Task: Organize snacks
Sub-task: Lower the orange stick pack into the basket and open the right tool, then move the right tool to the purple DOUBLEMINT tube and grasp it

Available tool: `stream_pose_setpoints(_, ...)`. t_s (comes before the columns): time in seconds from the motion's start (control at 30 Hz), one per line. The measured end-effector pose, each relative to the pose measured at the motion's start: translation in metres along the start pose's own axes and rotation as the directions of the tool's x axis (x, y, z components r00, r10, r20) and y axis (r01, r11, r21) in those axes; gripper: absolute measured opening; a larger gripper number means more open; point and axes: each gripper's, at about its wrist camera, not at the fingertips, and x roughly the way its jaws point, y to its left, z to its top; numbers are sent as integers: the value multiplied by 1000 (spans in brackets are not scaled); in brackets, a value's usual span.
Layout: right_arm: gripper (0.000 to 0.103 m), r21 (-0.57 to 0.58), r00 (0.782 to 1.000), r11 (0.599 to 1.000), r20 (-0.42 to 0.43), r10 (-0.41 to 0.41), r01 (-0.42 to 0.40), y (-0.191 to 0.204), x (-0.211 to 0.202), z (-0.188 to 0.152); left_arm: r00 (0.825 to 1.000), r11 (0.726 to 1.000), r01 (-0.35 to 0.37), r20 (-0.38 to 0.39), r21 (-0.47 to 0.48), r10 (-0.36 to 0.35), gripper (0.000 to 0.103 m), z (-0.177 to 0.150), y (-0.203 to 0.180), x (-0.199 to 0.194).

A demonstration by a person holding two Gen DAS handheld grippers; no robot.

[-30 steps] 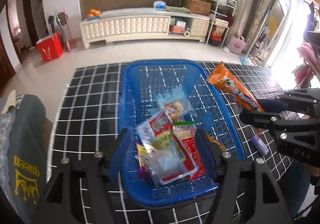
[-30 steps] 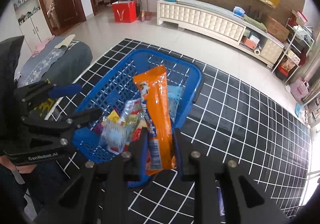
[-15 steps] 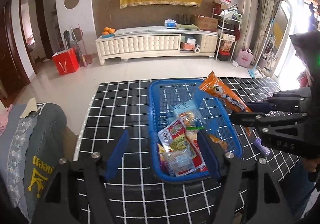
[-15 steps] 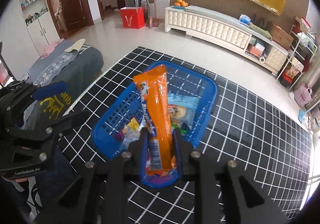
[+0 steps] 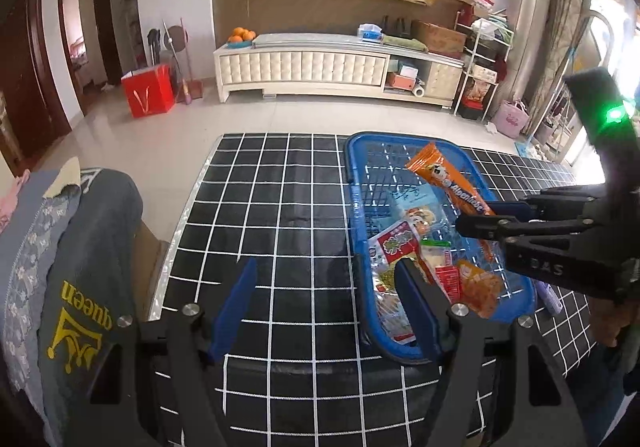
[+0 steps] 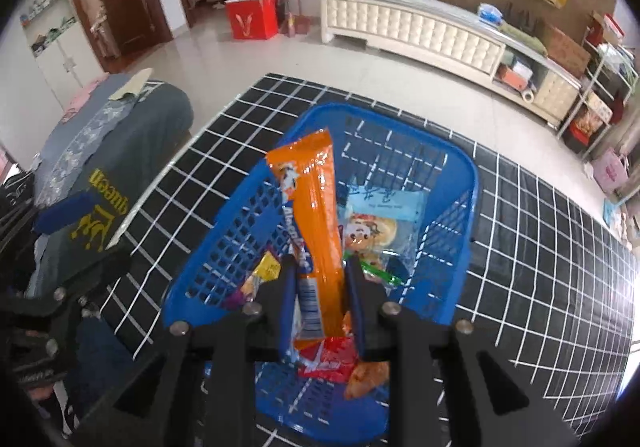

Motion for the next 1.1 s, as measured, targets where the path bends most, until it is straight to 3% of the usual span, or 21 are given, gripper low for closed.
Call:
stream_pose_setpoints(0.13,28,66,999,998,-33,-3,5,-2,19,11,1000,1000,7,-16,-6,-7,69,0,5,10)
stream_pose_setpoints(0.27,28,61,998,998,-51,-33,36,7,34,18,1000,1000,7,-18,-4,-7,69,2,8,15)
stream_pose_setpoints(0.3,33,44,997,998,-64,-33,36,11,38,19,1000,1000,11,-21,-5,-11,69,2,8,16)
stream_pose_setpoints(0.4,74,0,996,997,-45,-76,76,15,38,18,1000,1000,8,-24,-5,-9,69,2,8,17)
stream_pose_setpoints(0.43,82,-10,995,995,-23,-95,94,16,33,17,1000,1000,8,-26,-5,-8,69,1,7,17)
stream_pose_setpoints(0.73,84,8,997,997,17,-81,80,-3,-5,7,1000,1000,2,-13,22,-2,69,-4,-11,1)
stream_pose_setpoints(1.1,84,25,992,997,101,-74,72,-30,-72,-19,997,999,0,75,50,-3,69,6,-48,-43)
